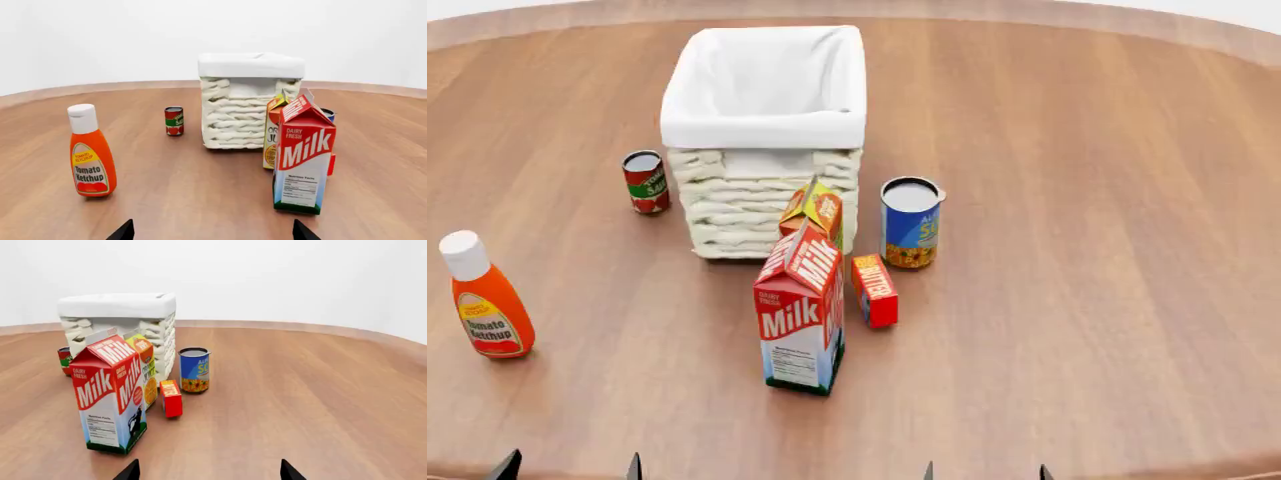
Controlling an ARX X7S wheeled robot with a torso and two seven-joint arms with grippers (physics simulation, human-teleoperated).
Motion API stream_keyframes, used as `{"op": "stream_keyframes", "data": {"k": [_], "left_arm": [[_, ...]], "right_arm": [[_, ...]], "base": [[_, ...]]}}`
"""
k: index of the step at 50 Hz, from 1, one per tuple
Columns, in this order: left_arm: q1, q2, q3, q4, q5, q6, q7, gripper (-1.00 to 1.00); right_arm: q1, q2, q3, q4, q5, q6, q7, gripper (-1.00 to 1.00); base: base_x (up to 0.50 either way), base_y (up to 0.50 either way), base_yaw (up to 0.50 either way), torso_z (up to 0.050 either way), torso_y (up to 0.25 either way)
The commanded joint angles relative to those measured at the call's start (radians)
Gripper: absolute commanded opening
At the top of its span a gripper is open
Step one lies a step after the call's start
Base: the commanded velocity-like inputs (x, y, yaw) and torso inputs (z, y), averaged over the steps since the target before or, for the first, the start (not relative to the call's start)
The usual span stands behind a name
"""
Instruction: Pick up the butter and put it in the basket.
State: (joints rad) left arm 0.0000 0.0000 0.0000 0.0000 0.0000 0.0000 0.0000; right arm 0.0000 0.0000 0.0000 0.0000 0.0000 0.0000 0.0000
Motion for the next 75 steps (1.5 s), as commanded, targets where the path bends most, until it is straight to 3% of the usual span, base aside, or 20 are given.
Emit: {"op": "stream_keyframes", "data": {"k": [1,14,68,75], "left_arm": [[-0.001,-0.03,0.036,0.001,-0.03,-0.001,-0.036,1.0],[0.028,-0.071,0.082,-0.058,-0.038,0.051,-0.04,1.0],[-0.018,-0.133,0.124,-0.003,-0.104,-0.035,-0.102,1.0],[-0.024,-0.139,0.129,-0.006,-0.111,-0.036,-0.105,1.0]], "right_arm": [[0.001,0.012,-0.016,0.005,0.012,-0.004,0.016,1.0],[-0.064,0.064,-0.078,-0.049,-0.008,-0.063,0.072,1.0],[0.008,0.127,-0.199,-0.132,-0.036,0.13,0.142,1.0],[0.003,0.132,-0.194,-0.16,-0.023,0.127,0.152,1.0]], "base": [[0.0,0.0,0.0,0.0,0.0],[0.0,0.0,0.01,0.0,0.0],[0.0,0.0,0.5,0.0,0.0],[0.05,-0.14,0.0,0.0,0.0]]}}
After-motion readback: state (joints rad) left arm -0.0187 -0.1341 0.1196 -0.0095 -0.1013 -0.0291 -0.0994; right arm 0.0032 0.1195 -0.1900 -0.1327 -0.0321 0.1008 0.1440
